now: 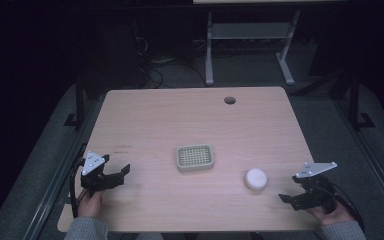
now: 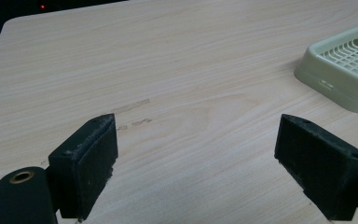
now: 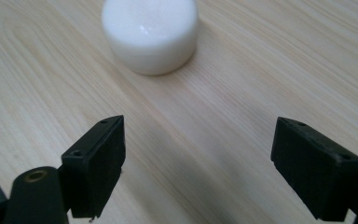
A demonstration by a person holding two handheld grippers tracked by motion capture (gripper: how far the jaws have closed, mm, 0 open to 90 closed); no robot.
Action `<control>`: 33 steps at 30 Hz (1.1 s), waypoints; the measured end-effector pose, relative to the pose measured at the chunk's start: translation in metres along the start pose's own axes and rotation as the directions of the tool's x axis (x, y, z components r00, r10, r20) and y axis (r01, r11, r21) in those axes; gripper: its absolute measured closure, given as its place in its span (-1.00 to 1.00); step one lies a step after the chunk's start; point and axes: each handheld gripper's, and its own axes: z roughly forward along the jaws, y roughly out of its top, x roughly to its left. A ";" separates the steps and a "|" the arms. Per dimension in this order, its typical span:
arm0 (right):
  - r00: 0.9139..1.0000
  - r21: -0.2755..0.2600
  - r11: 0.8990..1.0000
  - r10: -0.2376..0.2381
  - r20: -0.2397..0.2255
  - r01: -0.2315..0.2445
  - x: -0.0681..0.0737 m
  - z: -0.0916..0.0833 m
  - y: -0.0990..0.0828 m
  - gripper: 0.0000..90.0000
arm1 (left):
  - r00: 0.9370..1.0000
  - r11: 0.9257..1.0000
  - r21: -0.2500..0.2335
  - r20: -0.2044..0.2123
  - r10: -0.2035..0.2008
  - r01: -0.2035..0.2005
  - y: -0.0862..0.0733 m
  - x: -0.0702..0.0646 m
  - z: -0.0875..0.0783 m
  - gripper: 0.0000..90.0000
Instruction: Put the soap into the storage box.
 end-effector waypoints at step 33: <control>0.994 0.102 0.989 -0.103 -0.047 0.108 0.015 0.007 0.048 -0.67 | 1.000 1.000 -0.012 -0.001 0.000 0.000 0.001 0.000 0.002 -0.72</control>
